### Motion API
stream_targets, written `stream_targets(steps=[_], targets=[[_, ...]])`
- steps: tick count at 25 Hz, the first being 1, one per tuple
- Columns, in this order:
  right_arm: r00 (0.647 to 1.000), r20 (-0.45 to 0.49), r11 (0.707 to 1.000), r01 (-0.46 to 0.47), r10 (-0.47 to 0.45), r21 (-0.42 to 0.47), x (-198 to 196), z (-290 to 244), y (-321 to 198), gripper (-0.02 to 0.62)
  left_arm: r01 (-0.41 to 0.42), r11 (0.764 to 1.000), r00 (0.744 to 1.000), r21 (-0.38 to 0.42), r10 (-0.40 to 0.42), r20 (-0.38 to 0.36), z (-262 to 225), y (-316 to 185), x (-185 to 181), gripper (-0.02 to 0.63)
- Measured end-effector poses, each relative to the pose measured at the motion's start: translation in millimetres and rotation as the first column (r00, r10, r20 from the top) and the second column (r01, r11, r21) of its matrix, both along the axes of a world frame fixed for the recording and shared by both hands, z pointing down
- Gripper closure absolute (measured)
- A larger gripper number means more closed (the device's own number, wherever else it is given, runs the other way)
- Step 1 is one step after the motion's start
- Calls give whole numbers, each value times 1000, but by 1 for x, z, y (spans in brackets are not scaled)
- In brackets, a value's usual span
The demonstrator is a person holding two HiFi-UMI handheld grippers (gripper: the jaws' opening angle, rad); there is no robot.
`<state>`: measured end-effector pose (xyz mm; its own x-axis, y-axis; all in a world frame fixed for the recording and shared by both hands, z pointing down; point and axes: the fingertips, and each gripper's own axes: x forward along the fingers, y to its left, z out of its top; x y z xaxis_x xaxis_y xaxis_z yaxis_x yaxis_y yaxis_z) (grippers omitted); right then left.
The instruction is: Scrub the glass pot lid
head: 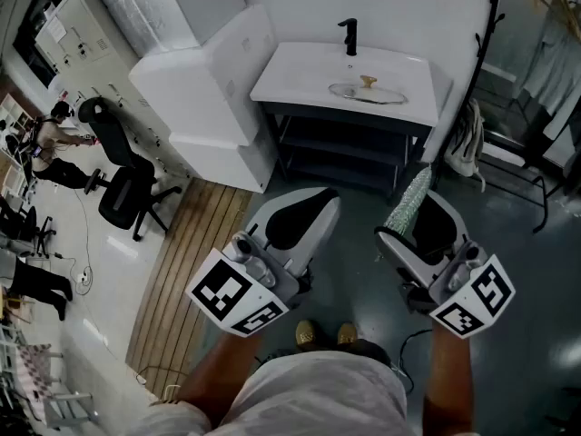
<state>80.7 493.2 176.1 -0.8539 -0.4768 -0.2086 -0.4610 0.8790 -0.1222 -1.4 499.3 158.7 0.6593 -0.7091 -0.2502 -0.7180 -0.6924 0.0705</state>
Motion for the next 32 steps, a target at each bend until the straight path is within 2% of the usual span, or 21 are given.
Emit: stream_targets(steps=[9, 21, 25, 32], targets=[[1000, -3, 1000, 10, -10, -1, 15, 1, -11, 258, 18, 1000, 1000, 0, -18, -2, 1, -9, 13, 583], [998, 39, 998, 59, -59, -12, 55, 1, -49, 258, 101, 995, 995, -3, -100, 27, 7, -37, 38, 583], [997, 45, 998, 60, -59, -19, 63, 4, -64, 258, 117, 993, 993, -21, -116, 24, 13, -52, 39, 583], [999, 38, 999, 37, -36, -25, 59, 9, -107, 258, 96, 995, 995, -14, -96, 22, 16, -99, 32, 583]])
